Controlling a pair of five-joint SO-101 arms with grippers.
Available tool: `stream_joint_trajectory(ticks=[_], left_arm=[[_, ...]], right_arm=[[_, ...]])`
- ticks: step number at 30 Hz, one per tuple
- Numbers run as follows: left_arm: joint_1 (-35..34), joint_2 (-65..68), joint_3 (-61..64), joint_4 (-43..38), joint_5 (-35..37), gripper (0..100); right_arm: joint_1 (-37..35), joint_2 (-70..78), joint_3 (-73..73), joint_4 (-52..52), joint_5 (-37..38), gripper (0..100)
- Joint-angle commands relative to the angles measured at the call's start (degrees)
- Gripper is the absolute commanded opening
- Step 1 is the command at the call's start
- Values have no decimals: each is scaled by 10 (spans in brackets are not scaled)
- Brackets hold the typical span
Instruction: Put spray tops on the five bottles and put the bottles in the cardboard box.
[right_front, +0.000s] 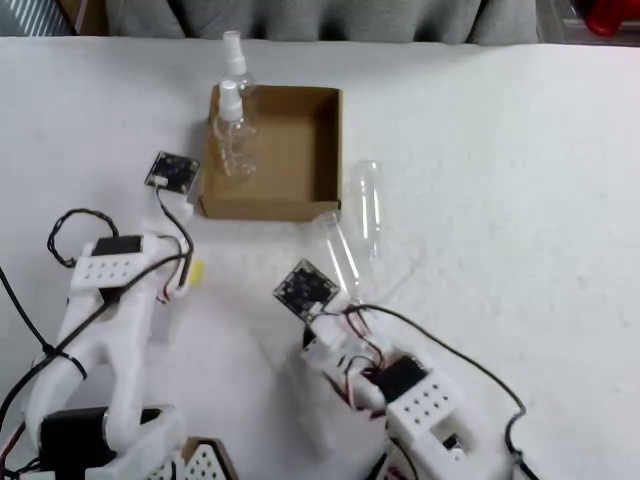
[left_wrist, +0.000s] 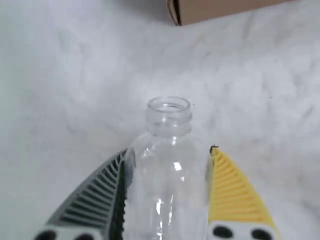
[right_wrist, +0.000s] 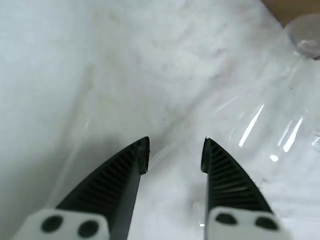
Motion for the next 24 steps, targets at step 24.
stream_joint_trajectory(ticks=[24], left_arm=[[-7,-5,-6,4,-9,21]], right_arm=[[202,-53,-185,241,-142,145]])
